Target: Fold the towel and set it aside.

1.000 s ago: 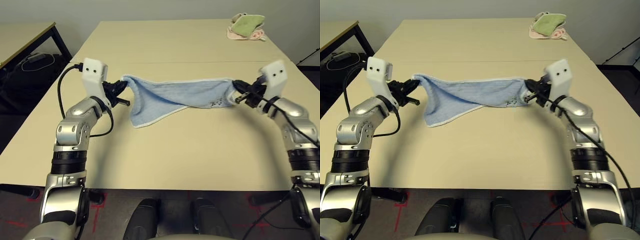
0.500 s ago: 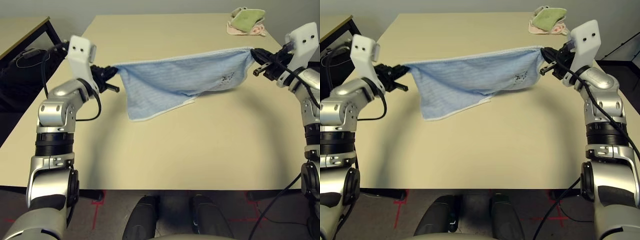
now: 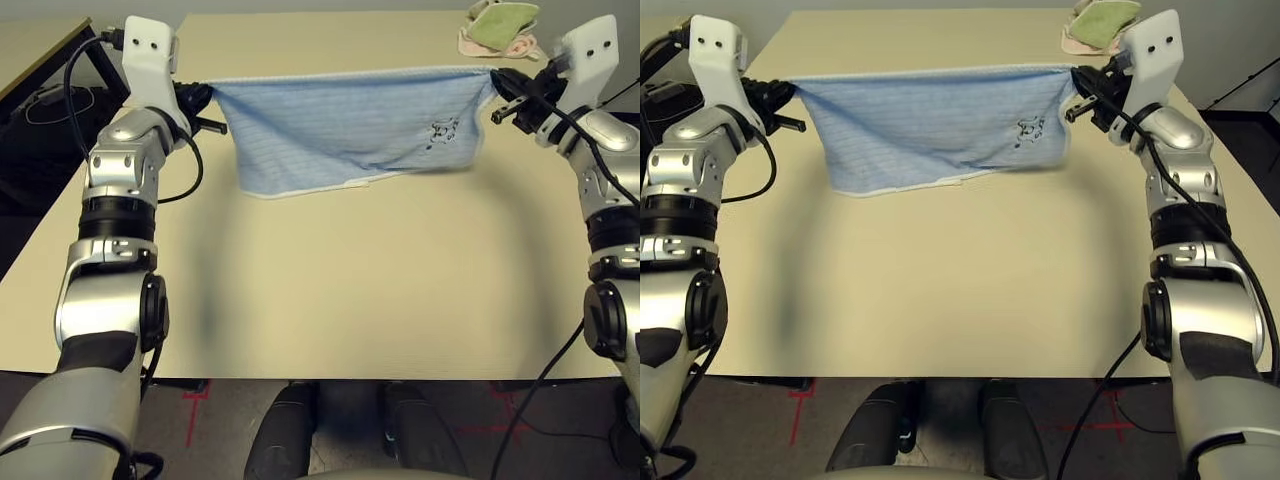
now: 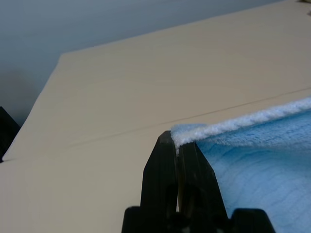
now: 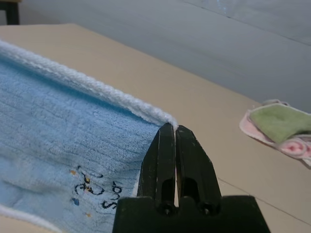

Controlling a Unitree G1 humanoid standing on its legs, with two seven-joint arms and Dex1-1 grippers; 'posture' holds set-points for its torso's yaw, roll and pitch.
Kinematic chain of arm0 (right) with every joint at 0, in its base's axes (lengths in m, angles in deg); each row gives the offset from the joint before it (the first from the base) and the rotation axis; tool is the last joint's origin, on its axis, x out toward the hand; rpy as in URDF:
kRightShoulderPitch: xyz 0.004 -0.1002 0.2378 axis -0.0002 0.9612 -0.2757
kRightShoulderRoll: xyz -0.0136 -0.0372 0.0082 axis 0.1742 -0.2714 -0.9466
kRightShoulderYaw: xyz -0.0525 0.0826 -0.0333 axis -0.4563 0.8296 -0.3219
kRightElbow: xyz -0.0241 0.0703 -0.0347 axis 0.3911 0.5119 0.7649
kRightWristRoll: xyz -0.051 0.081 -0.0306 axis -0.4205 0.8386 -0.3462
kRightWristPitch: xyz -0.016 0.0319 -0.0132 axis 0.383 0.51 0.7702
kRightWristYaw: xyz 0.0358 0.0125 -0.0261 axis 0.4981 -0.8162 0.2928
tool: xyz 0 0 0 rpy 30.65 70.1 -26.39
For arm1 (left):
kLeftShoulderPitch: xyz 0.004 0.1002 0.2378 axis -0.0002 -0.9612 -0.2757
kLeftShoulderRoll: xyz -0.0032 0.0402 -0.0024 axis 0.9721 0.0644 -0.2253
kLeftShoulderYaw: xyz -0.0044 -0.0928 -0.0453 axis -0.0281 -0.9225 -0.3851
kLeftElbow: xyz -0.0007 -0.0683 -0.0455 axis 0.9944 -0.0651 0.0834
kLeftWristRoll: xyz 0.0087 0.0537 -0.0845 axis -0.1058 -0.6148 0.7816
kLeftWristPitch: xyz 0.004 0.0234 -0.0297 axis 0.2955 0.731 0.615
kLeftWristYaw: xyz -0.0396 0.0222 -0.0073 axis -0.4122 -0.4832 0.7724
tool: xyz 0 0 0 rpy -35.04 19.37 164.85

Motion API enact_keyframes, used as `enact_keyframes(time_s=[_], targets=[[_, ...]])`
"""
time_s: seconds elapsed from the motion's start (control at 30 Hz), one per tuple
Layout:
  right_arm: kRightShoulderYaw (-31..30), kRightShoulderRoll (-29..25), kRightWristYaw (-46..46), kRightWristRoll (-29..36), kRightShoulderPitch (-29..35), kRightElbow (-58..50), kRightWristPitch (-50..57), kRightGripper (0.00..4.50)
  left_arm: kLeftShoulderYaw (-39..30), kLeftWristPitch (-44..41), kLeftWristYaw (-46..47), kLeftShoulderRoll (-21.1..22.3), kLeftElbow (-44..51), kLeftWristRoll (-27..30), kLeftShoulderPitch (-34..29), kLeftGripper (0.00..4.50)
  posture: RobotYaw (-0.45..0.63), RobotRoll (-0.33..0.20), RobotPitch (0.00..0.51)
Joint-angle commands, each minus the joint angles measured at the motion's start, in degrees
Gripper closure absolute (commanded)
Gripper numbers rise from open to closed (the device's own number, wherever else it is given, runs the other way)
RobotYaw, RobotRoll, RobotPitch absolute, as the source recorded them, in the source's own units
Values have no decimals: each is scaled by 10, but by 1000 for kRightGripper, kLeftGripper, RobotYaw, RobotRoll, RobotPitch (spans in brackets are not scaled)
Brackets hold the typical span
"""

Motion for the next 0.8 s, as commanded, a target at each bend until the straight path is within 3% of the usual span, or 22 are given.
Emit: enact_keyframes(time_s=[0.03,0.8], targets=[[8,-8,-34,-15,-19,52,-34,4500,-5,37,29,7,-65,-20,24,4460,30,0,164],[47,6,-68,17,-45,89,-194,4500,-33,201,75,0,-112,-14,51,4460,30,0,172]])
